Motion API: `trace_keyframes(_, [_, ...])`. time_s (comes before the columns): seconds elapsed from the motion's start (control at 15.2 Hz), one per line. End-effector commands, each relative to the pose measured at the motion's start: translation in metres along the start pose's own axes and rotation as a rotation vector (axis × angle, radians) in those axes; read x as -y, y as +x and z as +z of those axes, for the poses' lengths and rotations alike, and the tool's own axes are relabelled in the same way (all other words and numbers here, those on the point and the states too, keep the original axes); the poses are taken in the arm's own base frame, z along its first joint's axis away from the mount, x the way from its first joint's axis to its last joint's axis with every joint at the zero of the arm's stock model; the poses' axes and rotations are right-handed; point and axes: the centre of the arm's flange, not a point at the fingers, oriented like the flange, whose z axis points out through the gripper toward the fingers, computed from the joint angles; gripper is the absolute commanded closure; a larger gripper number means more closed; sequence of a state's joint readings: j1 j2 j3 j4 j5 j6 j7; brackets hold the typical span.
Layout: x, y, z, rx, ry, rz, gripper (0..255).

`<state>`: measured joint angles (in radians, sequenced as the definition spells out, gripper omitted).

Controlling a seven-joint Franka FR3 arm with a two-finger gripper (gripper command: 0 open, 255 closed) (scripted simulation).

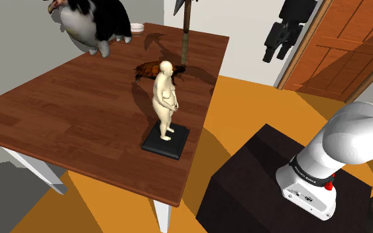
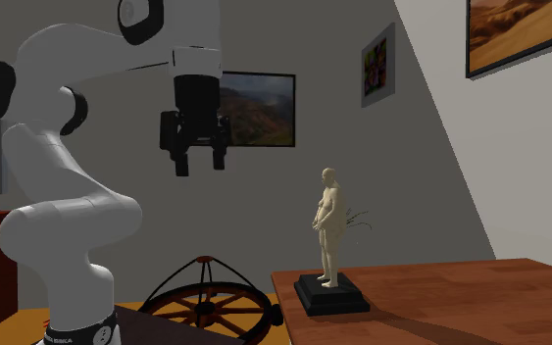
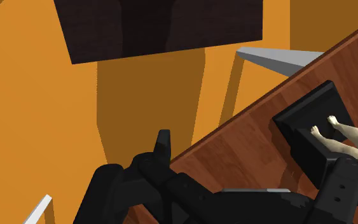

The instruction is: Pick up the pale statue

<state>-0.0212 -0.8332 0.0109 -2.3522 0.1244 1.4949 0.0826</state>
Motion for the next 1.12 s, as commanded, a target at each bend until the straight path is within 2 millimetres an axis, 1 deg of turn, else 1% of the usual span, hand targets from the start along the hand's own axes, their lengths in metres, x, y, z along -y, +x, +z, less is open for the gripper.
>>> trace_keyframes(0.0, [0.000,0.000,0.000,0.000,0.000,0.000,0])
trace_keyframes(1.06, [0.196,0.079,0.003,-0.050,-0.022,-0.015,0])
